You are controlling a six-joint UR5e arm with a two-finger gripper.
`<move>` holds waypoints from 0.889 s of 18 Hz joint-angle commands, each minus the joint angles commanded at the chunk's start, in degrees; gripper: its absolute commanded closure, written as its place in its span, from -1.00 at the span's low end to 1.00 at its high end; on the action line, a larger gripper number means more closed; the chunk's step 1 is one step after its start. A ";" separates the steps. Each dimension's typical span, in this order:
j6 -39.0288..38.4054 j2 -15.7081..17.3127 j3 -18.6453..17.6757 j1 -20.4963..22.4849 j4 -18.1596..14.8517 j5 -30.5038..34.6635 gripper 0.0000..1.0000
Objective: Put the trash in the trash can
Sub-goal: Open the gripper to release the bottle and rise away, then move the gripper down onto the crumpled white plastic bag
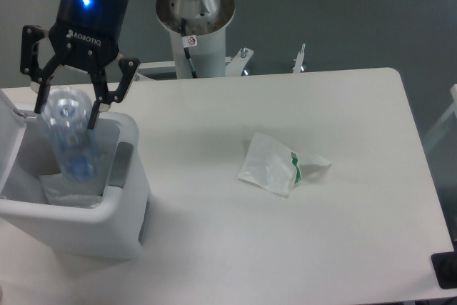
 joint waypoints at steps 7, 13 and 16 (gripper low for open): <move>0.00 0.96 -5.61 7.10 -0.70 9.72 -1.00; 0.00 0.18 -8.69 22.03 -2.97 14.15 -1.00; 4.71 -3.05 -15.08 26.96 -5.01 15.98 -1.00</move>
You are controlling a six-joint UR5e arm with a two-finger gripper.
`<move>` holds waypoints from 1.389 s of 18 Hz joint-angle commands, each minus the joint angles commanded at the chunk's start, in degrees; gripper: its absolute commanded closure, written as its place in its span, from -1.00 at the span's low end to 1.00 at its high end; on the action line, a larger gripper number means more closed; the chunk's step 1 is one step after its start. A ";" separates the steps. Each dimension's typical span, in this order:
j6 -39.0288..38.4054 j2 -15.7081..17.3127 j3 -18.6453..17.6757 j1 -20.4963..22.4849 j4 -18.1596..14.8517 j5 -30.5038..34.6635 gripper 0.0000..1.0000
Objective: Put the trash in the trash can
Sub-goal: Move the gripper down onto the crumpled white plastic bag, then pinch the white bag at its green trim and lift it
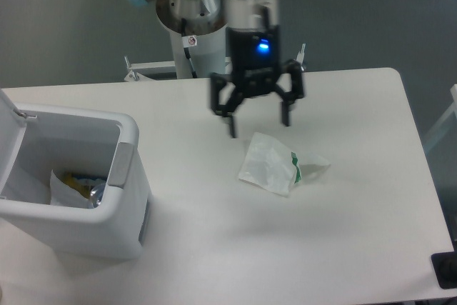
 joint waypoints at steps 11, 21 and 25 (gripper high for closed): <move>1.88 -17.51 -0.74 0.72 0.44 8.80 -1.00; 4.43 -20.15 -0.57 -0.86 0.44 9.16 -0.67; 4.43 -19.63 -0.39 -0.77 0.35 8.89 0.05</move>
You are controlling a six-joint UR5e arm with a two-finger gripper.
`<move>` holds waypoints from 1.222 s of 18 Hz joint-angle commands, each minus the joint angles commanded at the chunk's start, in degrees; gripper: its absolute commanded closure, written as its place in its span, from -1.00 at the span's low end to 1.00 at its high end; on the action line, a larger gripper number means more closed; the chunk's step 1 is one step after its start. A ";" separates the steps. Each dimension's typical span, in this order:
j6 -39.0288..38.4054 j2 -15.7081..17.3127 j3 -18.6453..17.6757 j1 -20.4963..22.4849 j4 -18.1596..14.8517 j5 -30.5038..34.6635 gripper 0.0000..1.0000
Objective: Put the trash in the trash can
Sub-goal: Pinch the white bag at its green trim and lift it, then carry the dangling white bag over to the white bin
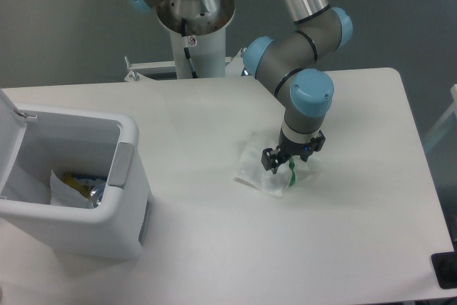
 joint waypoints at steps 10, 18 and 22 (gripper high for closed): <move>0.00 1.05 1.23 0.53 -0.44 -0.35 1.00; -2.98 12.38 7.55 1.40 -1.14 -12.19 1.00; -7.38 17.31 10.54 1.85 -0.53 -22.31 1.00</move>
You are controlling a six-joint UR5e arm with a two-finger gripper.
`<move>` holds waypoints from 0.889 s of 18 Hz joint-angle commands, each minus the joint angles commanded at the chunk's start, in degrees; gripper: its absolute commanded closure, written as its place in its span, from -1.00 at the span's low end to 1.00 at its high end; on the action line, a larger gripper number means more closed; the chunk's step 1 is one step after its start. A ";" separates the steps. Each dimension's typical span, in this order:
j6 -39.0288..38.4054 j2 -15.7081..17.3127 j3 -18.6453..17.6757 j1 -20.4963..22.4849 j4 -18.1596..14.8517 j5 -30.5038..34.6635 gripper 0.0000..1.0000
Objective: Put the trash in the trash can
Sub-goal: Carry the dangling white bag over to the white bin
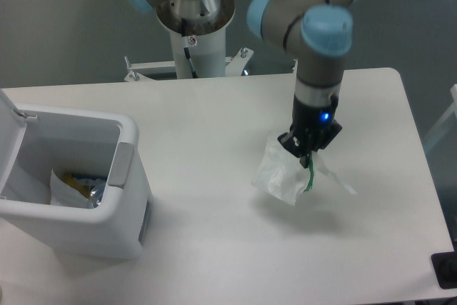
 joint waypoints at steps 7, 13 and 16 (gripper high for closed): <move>-0.27 7.03 4.05 -3.24 1.40 -11.17 1.00; -2.03 10.03 3.70 -10.53 2.55 -11.36 0.95; -1.15 9.15 3.70 -14.75 3.08 -11.27 0.95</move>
